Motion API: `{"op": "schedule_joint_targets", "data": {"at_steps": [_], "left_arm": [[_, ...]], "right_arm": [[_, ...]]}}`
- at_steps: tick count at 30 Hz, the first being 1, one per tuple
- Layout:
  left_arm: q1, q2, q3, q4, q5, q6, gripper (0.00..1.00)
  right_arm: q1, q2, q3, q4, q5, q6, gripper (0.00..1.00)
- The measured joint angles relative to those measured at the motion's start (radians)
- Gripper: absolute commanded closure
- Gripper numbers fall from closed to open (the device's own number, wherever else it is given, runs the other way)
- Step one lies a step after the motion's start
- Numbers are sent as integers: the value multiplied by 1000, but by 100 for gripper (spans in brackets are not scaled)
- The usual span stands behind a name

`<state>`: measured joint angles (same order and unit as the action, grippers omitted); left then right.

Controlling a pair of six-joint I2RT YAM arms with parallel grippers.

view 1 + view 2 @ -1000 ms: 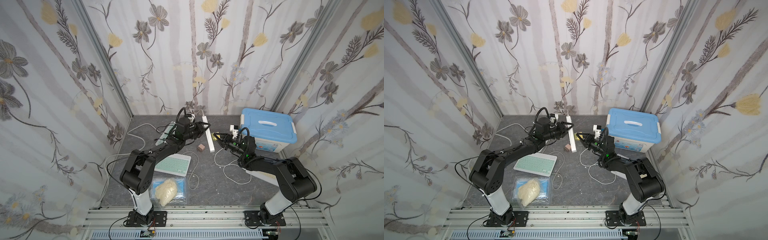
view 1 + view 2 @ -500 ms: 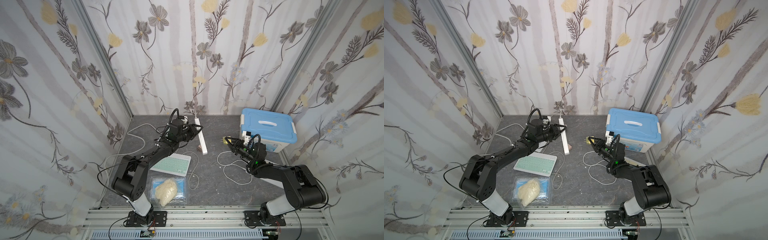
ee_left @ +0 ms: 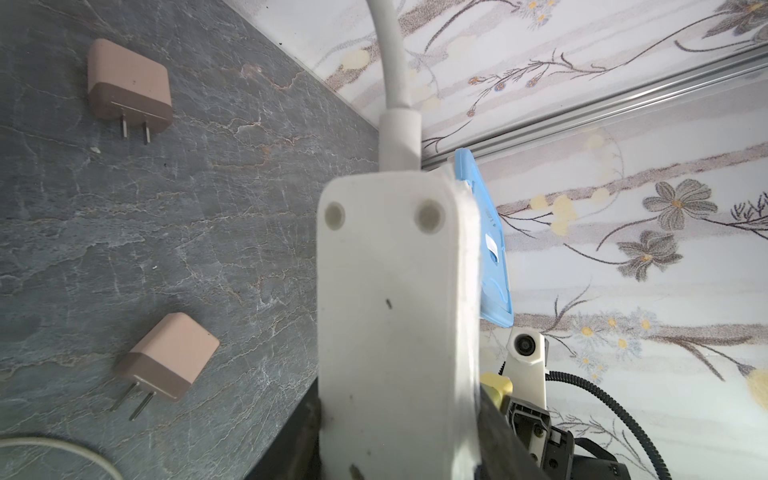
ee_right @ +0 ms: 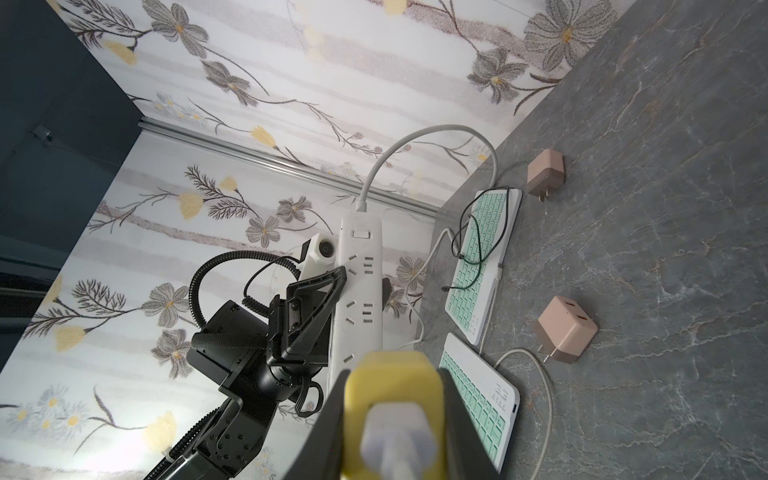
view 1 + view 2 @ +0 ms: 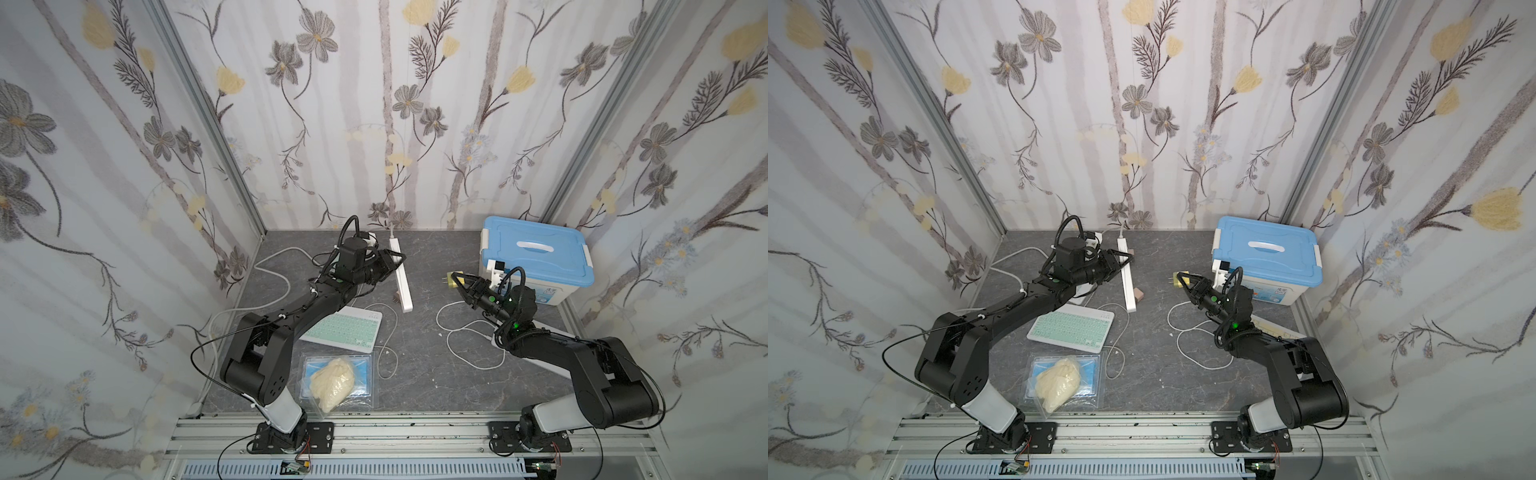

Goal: Unplug the wireless keyboard
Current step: Remove the plug from the socket.

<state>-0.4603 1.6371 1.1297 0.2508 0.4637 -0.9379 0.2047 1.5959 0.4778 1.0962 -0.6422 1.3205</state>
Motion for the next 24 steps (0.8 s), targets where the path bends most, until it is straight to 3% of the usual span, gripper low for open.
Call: {"op": "schedule_joint_targets", "data": {"at_steps": [13, 24], "left_arm": [[1, -60, 129, -212, -99, 182, 100], [-8, 146, 228, -99, -111, 178, 100]], "right_arm": [[0, -181, 73, -363, -63, -319, 100], [13, -182, 63, -443, -78, -377, 100]]}}
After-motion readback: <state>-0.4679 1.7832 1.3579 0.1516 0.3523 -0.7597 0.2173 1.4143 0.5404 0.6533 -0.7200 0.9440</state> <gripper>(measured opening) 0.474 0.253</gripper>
